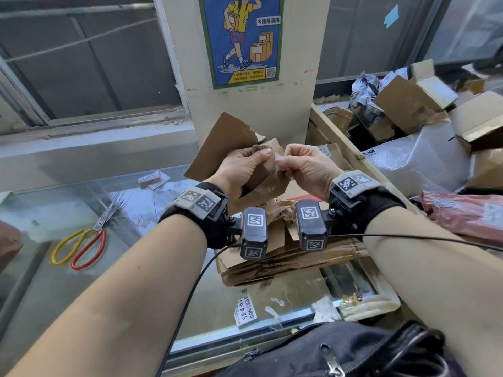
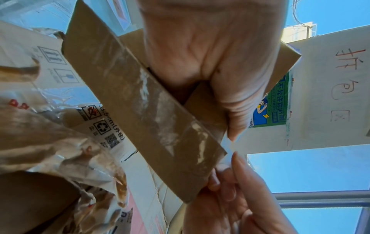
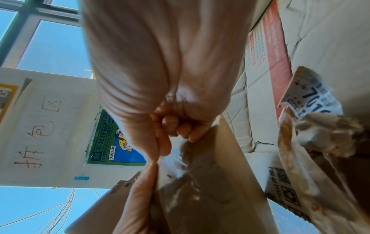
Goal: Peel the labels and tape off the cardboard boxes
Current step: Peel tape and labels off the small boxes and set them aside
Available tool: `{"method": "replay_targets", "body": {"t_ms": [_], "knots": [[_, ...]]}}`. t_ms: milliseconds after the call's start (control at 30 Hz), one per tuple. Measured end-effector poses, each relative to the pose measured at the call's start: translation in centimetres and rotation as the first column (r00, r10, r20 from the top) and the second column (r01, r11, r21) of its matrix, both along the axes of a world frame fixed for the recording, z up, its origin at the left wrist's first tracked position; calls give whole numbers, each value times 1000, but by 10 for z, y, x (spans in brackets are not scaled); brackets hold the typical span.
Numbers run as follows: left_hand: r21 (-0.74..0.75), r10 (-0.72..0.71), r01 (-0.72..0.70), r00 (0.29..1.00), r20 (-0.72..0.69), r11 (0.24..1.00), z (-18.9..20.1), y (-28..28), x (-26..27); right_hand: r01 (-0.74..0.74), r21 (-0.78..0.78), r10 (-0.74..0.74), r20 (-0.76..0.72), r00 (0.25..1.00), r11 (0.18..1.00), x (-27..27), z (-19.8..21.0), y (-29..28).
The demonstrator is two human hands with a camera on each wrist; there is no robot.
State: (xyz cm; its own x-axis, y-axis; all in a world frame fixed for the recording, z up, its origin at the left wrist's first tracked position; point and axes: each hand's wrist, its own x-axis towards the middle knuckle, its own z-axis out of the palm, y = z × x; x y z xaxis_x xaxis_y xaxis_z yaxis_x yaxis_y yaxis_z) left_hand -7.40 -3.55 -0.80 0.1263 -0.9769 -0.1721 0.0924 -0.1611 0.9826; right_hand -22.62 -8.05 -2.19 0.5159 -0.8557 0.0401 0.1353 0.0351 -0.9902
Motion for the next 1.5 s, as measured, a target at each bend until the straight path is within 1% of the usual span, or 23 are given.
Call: {"method": "replay_targets", "body": {"t_ms": [133,200,267,333,367,467,500,533,600,733,800,867,933,1067,1133,1200,1300,1367,1400,1467,1500], "knots": [[-3,33,-33,999,-20,999,-2,-1,2,16,0,-16,70,997,1000,1,0,5],[-3,46,-46,998,-45,999,-2,-2,5,14,-13,-13,74,997,1000,3,0,7],[-7,54,-54,998,-46,999,-4,-3,6,14,-47,-14,6,1000,999,4,0,6],[-14,63,-63,998,-23,998,-6,-3,5,-10,-77,0,-130,992,997,2,2,3],[-21,66,-66,998,-10,998,-7,-2,5,-35,-53,25,-182,983,998,-1,4,2],[-38,95,-94,995,26,995,-8,-2,5,-93,129,118,-207,971,987,-11,13,2],[-51,101,-99,994,42,994,-8,-2,6,-84,143,118,-245,962,986,-13,17,3],[-69,97,-93,993,68,993,-8,-1,6,-64,126,101,-311,945,990,-14,21,3],[-99,62,-49,989,132,994,-9,1,5,-30,61,56,-463,884,998,-11,29,0],[-125,-38,68,972,230,990,-10,6,-4,-88,31,84,-699,710,996,-2,38,-5],[-135,-51,85,969,242,987,-11,6,-5,-101,29,88,-764,639,994,-2,37,-6],[-153,-56,96,967,247,983,-12,7,-4,-107,41,98,-787,610,993,-5,35,-6],[-166,-73,114,969,236,979,-12,8,-3,-105,71,122,-765,632,992,-6,31,-6],[-158,-87,124,971,225,980,-12,11,-2,-89,132,155,-670,726,987,-4,28,-3],[-140,-99,136,966,238,981,-13,13,-3,-106,166,187,-619,763,981,-5,29,-4],[-114,-106,137,963,248,984,-12,14,-3,-143,206,237,-567,789,968,-8,30,-4],[-33,-113,124,967,227,992,-9,13,-1,-158,222,252,-501,828,962,-8,32,-1],[19,-74,72,971,229,997,-8,10,-1,-159,210,244,-486,839,965,-6,32,2],[33,-27,20,974,223,999,-7,8,-1,-152,201,233,-486,842,968,-4,31,2],[68,73,-86,982,172,994,-7,5,-2,-127,180,203,-511,835,975,-3,31,3],[90,101,-115,985,140,989,-8,4,-3,-108,177,187,-529,828,978,-2,31,3]]}}
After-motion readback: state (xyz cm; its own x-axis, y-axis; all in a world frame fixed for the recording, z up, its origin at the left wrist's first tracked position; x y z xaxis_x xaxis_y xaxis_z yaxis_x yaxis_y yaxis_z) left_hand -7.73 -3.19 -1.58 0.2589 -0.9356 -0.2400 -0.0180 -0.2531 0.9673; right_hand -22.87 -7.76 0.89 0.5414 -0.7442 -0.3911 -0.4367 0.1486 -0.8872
